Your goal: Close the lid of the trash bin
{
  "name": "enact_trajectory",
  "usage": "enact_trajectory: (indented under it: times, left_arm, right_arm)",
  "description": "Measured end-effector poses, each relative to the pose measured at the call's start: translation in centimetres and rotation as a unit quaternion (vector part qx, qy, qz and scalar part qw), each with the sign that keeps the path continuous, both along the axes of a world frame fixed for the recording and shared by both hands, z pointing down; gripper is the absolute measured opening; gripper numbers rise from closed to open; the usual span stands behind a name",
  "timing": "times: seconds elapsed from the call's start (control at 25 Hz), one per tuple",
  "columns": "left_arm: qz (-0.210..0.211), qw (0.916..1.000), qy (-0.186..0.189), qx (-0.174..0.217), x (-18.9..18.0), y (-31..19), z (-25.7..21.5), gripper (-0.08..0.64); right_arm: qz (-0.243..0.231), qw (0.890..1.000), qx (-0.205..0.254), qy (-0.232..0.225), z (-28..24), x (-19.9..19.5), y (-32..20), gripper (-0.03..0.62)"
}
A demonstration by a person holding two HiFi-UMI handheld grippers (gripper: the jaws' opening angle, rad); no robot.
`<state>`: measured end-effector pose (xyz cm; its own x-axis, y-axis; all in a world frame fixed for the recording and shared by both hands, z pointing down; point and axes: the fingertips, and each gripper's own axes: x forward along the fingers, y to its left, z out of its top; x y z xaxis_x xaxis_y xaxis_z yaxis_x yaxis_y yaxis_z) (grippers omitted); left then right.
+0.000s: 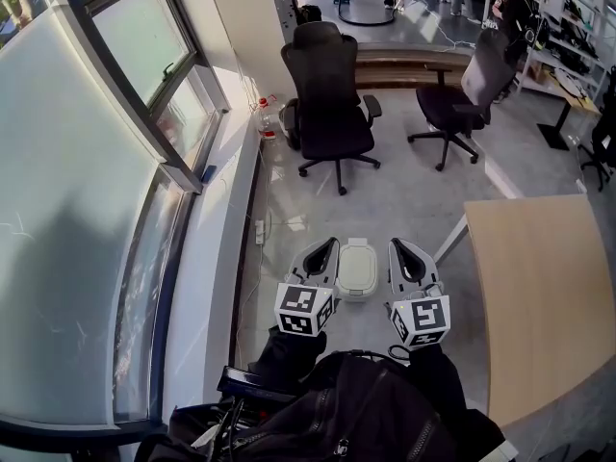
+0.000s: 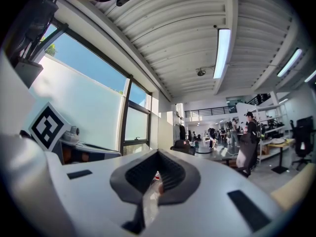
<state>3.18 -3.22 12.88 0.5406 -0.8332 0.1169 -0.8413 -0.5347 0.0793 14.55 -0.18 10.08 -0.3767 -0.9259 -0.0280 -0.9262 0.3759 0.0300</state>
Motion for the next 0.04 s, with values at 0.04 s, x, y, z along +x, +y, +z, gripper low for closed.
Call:
enact_trajectory:
  times: [0.04]
  left_arm:
    - [0.000, 1.0000, 0.000, 0.000, 0.07, -0.04, -0.02, 0.002]
  right_arm:
    - [0.000, 1.000, 0.000, 0.000, -0.01, 0.05, -0.04, 0.005]
